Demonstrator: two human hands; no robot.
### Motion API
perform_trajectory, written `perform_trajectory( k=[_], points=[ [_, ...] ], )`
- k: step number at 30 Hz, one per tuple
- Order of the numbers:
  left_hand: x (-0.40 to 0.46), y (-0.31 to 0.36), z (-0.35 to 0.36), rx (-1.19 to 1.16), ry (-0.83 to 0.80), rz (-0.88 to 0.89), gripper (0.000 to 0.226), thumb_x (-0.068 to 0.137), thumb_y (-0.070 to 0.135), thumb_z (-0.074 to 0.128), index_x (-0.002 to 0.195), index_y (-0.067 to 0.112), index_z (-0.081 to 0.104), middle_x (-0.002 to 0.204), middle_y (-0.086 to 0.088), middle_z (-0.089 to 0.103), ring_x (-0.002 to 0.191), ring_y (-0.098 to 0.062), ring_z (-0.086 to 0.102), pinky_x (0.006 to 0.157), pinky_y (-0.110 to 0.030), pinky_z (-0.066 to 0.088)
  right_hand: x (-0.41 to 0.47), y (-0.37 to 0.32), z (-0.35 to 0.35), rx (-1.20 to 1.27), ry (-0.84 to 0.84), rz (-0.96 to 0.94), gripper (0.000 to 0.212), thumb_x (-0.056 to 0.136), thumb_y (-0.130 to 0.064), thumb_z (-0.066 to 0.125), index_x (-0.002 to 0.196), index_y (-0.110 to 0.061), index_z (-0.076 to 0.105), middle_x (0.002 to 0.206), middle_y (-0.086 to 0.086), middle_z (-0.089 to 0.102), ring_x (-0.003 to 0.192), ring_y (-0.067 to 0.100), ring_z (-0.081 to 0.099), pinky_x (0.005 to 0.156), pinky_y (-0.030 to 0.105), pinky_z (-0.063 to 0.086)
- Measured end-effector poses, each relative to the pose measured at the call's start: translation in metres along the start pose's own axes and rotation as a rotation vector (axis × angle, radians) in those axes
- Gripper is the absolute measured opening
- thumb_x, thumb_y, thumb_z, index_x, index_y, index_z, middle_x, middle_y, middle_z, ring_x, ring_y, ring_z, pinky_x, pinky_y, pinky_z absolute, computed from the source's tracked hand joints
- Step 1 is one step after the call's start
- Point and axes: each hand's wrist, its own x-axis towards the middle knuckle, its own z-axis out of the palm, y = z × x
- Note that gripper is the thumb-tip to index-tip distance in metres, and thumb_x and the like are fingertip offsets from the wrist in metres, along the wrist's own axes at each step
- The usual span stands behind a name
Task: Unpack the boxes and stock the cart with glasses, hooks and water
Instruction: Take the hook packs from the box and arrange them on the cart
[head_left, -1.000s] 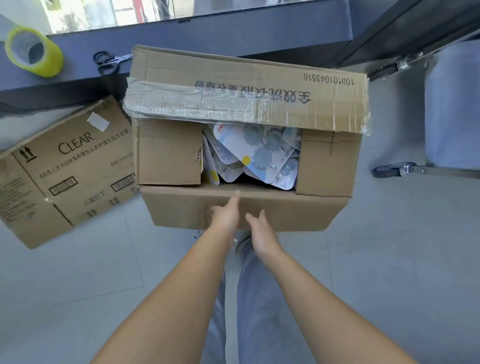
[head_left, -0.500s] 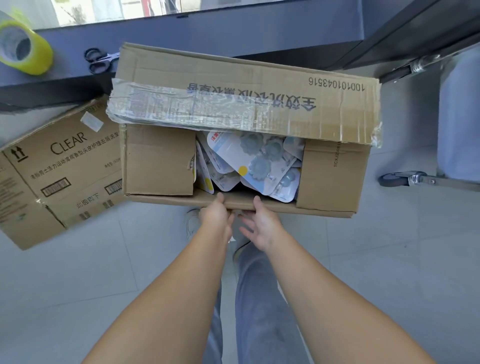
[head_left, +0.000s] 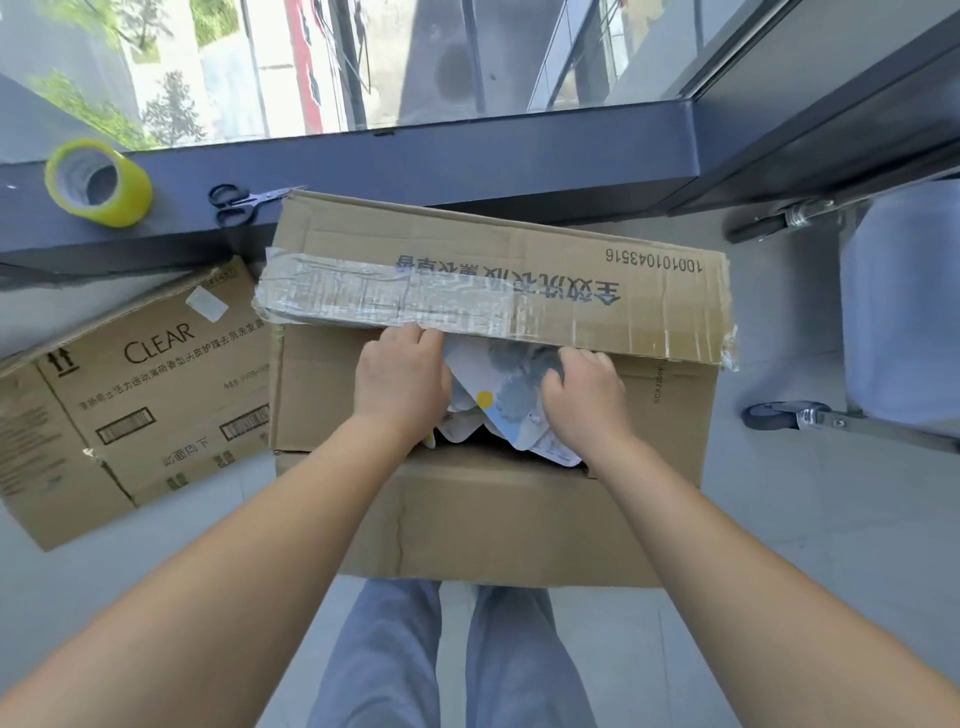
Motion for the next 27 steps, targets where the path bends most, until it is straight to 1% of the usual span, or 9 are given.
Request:
perform_trajectory(
  k=[2,6,8,10,13,16,20,24,27],
  points=[
    [-0.006,-0.003,-0.002,0.001,0.202,0.079,0.040,0.071,0.017,0.036,0.094,0.001,0.064,0.081,-0.015,0.060,0.070,-0.032,0.056,0.053,-0.030,0.038,-0.004,0.002,-0.003,-0.052,0.217,-0.086,0.003,0.086,-0.007,0.044,0.086,-0.009,0.047,0.088,0.007,0.049,0.096,0.030,0.045,0.076,0.035,0.028],
    [0.019,-0.001,-0.017,0.000,0.391,0.101,0.054,0.069,0.025,0.042,0.120,0.008,0.046,0.117,-0.013,0.051,0.102,-0.027,0.040,0.079,-0.038,0.042,0.012,-0.001,-0.024,-0.018,0.513,-0.230,0.044,0.073,-0.007,0.053,0.115,0.004,0.054,0.109,0.022,0.054,0.104,0.032,0.043,0.087,0.044,0.040],
    [0.050,0.005,-0.035,0.068,0.360,0.060,0.063,0.071,0.026,0.045,0.132,0.007,0.039,0.132,-0.013,0.038,0.118,-0.028,0.034,0.093,-0.045,0.040,0.038,-0.010,-0.045,-0.025,0.442,-0.219,0.058,0.077,-0.009,0.051,0.133,0.003,0.043,0.135,0.023,0.044,0.126,0.036,0.038,0.102,0.046,0.032],
    [0.084,0.008,-0.049,0.092,0.186,-0.024,0.069,0.082,0.024,0.047,0.146,0.007,0.024,0.152,-0.012,0.022,0.139,-0.027,0.019,0.107,-0.052,0.025,0.068,-0.019,-0.063,-0.083,0.298,-0.171,0.069,0.084,-0.013,0.049,0.147,-0.005,0.023,0.155,0.013,0.019,0.143,0.028,0.017,0.112,0.040,0.017],
    [0.129,-0.002,-0.047,0.107,-0.086,-0.067,0.067,0.095,0.031,0.041,0.151,0.013,0.008,0.159,-0.001,-0.003,0.146,-0.021,-0.002,0.113,-0.052,0.010,0.110,-0.029,-0.073,-0.213,0.096,-0.126,0.076,0.090,-0.025,0.050,0.151,-0.013,0.006,0.159,0.002,-0.002,0.146,0.019,0.001,0.115,0.041,0.010],
    [0.150,-0.010,-0.028,0.152,-0.244,-0.072,0.064,0.097,0.036,0.041,0.149,0.015,0.011,0.159,-0.001,0.005,0.146,-0.021,0.002,0.112,-0.053,0.012,0.141,-0.028,-0.060,-0.320,-0.081,-0.119,0.068,0.094,-0.032,0.050,0.148,-0.012,0.015,0.158,0.003,0.009,0.145,0.022,0.011,0.113,0.042,0.015],
    [0.153,-0.016,-0.001,0.228,-0.182,-0.054,0.050,0.094,0.036,0.046,0.137,0.015,0.030,0.138,-0.009,0.035,0.132,-0.029,0.026,0.113,-0.055,0.006,0.159,-0.017,-0.030,-0.444,0.130,-0.221,0.029,0.091,-0.007,0.044,0.119,-0.013,0.044,0.122,0.008,0.051,0.116,0.029,0.045,0.105,0.037,0.023],
    [0.155,-0.016,0.010,0.235,-0.114,-0.059,0.043,0.093,0.032,0.047,0.128,0.013,0.032,0.125,-0.011,0.038,0.121,-0.032,0.032,0.113,-0.055,0.003,0.170,-0.011,-0.028,-0.478,0.135,-0.282,0.029,0.090,-0.008,0.048,0.118,-0.013,0.041,0.119,0.008,0.047,0.111,0.029,0.043,0.094,0.035,0.030],
    [0.145,-0.007,0.008,0.169,-0.137,-0.110,0.052,0.093,0.022,0.042,0.140,0.012,0.022,0.142,-0.011,0.027,0.137,-0.030,0.017,0.114,-0.055,0.000,0.163,-0.017,-0.029,-0.452,0.089,-0.203,0.037,0.091,-0.012,0.047,0.127,-0.012,0.036,0.128,0.011,0.041,0.117,0.030,0.039,0.099,0.035,0.028]
  ],
)
